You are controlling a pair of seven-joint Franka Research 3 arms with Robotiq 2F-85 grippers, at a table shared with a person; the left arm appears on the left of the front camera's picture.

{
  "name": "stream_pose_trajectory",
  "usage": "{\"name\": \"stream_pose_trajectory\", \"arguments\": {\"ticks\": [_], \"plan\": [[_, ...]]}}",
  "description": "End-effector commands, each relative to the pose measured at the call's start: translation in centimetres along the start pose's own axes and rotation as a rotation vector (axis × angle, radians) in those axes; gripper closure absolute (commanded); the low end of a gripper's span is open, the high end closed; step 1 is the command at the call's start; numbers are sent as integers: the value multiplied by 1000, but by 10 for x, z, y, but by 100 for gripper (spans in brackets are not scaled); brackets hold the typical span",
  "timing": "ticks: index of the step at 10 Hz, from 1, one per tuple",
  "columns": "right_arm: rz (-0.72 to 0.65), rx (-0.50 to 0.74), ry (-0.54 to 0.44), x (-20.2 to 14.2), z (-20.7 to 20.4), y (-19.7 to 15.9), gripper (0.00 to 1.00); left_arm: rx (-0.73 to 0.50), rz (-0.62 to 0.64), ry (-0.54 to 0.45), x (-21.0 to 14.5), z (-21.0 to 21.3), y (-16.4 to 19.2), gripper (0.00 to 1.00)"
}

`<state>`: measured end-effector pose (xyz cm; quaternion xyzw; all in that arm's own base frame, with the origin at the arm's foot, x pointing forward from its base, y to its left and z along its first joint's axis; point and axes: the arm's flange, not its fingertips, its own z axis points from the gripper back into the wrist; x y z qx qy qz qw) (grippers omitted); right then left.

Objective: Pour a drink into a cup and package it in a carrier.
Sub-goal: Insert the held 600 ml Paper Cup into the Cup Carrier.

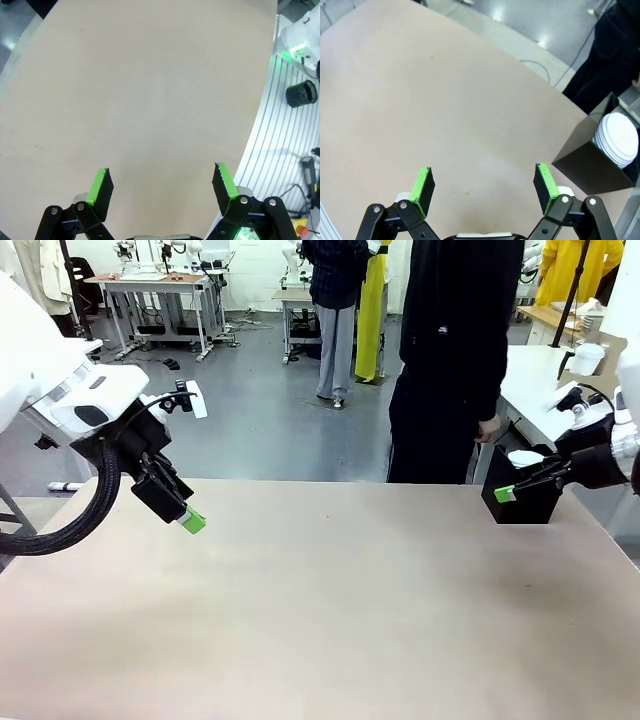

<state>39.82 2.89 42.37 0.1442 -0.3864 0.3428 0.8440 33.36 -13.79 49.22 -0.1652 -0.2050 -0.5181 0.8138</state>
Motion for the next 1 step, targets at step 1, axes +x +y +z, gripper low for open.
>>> {"name": "stream_pose_trajectory", "arguments": {"ticks": [1], "plan": [[-2, -5, -4, 0, 1, -1, 0, -9, -2, -16, -1, -1, 0, 0]]}}
